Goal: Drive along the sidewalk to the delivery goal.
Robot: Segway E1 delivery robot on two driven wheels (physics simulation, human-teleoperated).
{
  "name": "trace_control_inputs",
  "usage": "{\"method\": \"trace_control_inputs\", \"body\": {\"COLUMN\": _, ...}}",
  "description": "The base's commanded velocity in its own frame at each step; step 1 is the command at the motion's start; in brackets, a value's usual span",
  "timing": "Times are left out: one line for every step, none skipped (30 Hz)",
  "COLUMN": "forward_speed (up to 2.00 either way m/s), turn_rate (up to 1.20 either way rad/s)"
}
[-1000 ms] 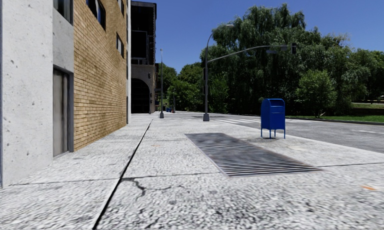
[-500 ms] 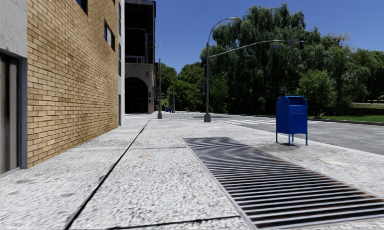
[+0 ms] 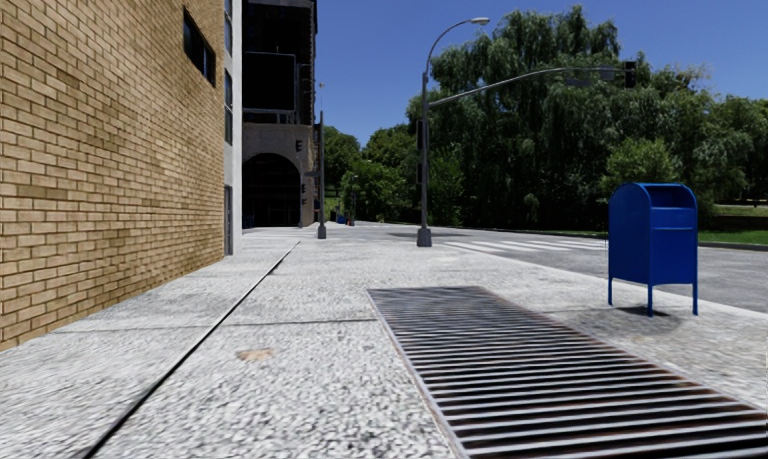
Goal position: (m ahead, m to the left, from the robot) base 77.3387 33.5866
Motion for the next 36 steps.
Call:
{"method": "trace_control_inputs", "body": {"forward_speed": 2.0, "turn_rate": 1.2}}
{"method": "trace_control_inputs", "body": {"forward_speed": 2.0, "turn_rate": 1.2}}
{"method": "trace_control_inputs", "body": {"forward_speed": 2.0, "turn_rate": 1.16}}
{"method": "trace_control_inputs", "body": {"forward_speed": 2.0, "turn_rate": 0.68}}
{"method": "trace_control_inputs", "body": {"forward_speed": 2.0, "turn_rate": 0.38}}
{"method": "trace_control_inputs", "body": {"forward_speed": 2.0, "turn_rate": 0.12}}
{"method": "trace_control_inputs", "body": {"forward_speed": 2.0, "turn_rate": 0.0}}
{"method": "trace_control_inputs", "body": {"forward_speed": 2.0, "turn_rate": 0.0}}
{"method": "trace_control_inputs", "body": {"forward_speed": 2.0, "turn_rate": 0.0}}
{"method": "trace_control_inputs", "body": {"forward_speed": 2.0, "turn_rate": 0.0}}
{"method": "trace_control_inputs", "body": {"forward_speed": 2.0, "turn_rate": 0.0}}
{"method": "trace_control_inputs", "body": {"forward_speed": 2.0, "turn_rate": 0.0}}
{"method": "trace_control_inputs", "body": {"forward_speed": 2.0, "turn_rate": 0.0}}
{"method": "trace_control_inputs", "body": {"forward_speed": 2.0, "turn_rate": 0.0}}
{"method": "trace_control_inputs", "body": {"forward_speed": 2.0, "turn_rate": 0.0}}
{"method": "trace_control_inputs", "body": {"forward_speed": 2.0, "turn_rate": 0.0}}
{"method": "trace_control_inputs", "body": {"forward_speed": 2.0, "turn_rate": 0.0}}
{"method": "trace_control_inputs", "body": {"forward_speed": 2.0, "turn_rate": 0.0}}
{"method": "trace_control_inputs", "body": {"forward_speed": 2.0, "turn_rate": 0.0}}
{"method": "trace_control_inputs", "body": {"forward_speed": 2.0, "turn_rate": 0.0}}
{"method": "trace_control_inputs", "body": {"forward_speed": 2.0, "turn_rate": 0.0}}
{"method": "trace_control_inputs", "body": {"forward_speed": 2.0, "turn_rate": 0.0}}
{"method": "trace_control_inputs", "body": {"forward_speed": 2.0, "turn_rate": 0.0}}
{"method": "trace_control_inputs", "body": {"forward_speed": 2.0, "turn_rate": 0.0}}
{"method": "trace_control_inputs", "body": {"forward_speed": 2.0, "turn_rate": 0.0}}
{"method": "trace_control_inputs", "body": {"forward_speed": 2.0, "turn_rate": 0.0}}
{"method": "trace_control_inputs", "body": {"forward_speed": 2.0, "turn_rate": 0.0}}
{"method": "trace_control_inputs", "body": {"forward_speed": 2.0, "turn_rate": 0.0}}
{"method": "trace_control_inputs", "body": {"forward_speed": 2.0, "turn_rate": 0.0}}
{"method": "trace_control_inputs", "body": {"forward_speed": 2.0, "turn_rate": 0.0}}
{"method": "trace_control_inputs", "body": {"forward_speed": 2.0, "turn_rate": 0.0}}
{"method": "trace_control_inputs", "body": {"forward_speed": 2.0, "turn_rate": 0.0}}
{"method": "trace_control_inputs", "body": {"forward_speed": 2.0, "turn_rate": 0.0}}
{"method": "trace_control_inputs", "body": {"forward_speed": 2.0, "turn_rate": 0.0}}
{"method": "trace_control_inputs", "body": {"forward_speed": 2.0, "turn_rate": 0.0}}
{"method": "trace_control_inputs", "body": {"forward_speed": 2.0, "turn_rate": 0.0}}
